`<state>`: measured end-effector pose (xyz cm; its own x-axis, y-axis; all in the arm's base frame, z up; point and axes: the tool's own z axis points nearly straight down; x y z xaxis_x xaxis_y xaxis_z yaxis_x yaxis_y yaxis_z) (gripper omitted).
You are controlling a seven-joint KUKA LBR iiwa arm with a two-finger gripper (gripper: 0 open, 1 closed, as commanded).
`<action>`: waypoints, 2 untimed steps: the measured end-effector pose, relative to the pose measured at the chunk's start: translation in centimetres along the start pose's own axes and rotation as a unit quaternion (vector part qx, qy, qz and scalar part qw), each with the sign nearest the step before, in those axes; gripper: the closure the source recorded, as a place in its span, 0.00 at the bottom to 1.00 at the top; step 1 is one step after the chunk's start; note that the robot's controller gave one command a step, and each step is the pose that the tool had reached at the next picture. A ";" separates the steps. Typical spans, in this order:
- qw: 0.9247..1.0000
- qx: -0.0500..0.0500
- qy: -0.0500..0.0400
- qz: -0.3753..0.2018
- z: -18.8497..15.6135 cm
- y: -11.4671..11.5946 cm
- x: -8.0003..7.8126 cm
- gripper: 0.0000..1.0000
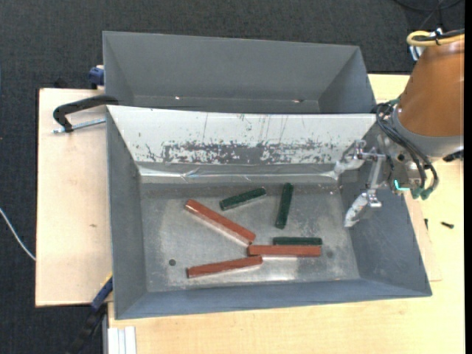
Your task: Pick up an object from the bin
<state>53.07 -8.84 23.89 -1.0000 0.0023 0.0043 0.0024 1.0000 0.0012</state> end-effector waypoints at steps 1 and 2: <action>1.000 0.001 -0.004 -0.001 -0.4 0.0 -0.1 0.00; 0.999 0.000 -0.006 0.034 4.2 1.6 0.3 0.00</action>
Offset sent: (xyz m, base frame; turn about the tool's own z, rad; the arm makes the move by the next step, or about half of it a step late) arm -0.0182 0.0492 -0.1418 0.2047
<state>52.71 -7.24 19.69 -0.9976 0.0695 -0.0076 0.0695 0.9976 0.0005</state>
